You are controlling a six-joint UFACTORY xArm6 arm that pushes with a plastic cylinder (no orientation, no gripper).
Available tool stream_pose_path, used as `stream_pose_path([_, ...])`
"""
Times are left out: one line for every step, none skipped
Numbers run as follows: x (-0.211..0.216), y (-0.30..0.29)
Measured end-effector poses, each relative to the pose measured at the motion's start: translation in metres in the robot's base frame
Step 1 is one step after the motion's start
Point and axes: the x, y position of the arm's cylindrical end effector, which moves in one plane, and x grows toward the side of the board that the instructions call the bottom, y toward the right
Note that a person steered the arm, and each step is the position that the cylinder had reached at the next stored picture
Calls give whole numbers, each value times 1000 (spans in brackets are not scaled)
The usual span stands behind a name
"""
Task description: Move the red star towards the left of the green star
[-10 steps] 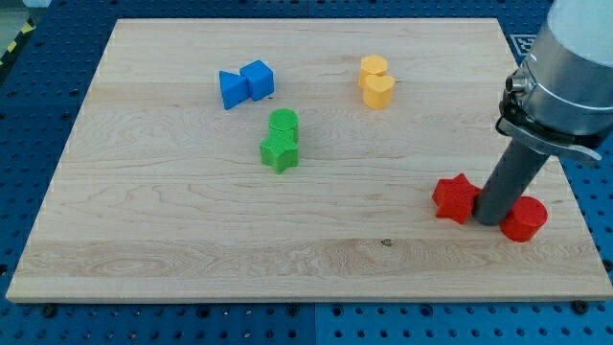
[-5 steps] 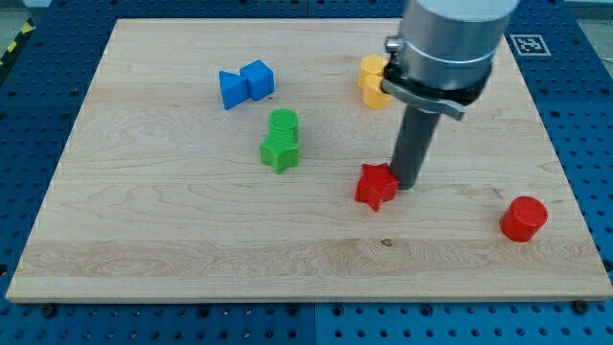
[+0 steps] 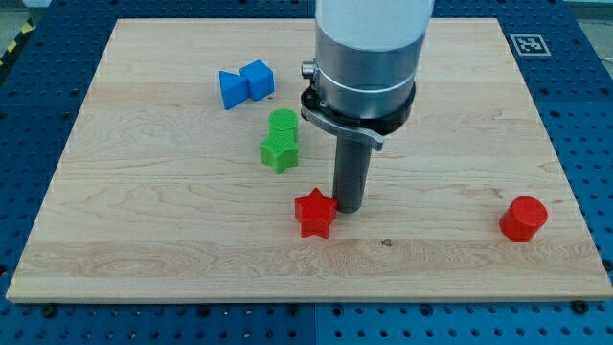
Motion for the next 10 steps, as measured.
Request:
stream_pose_path([13, 0])
stream_pose_path([15, 0])
stream_pose_path([15, -1])
stream_pose_path([12, -19])
stream_pose_path([19, -13])
stream_pose_path([32, 2])
stream_pose_path([35, -14])
stream_pose_path([31, -47])
stream_pose_path([18, -68])
stream_pose_path([18, -83])
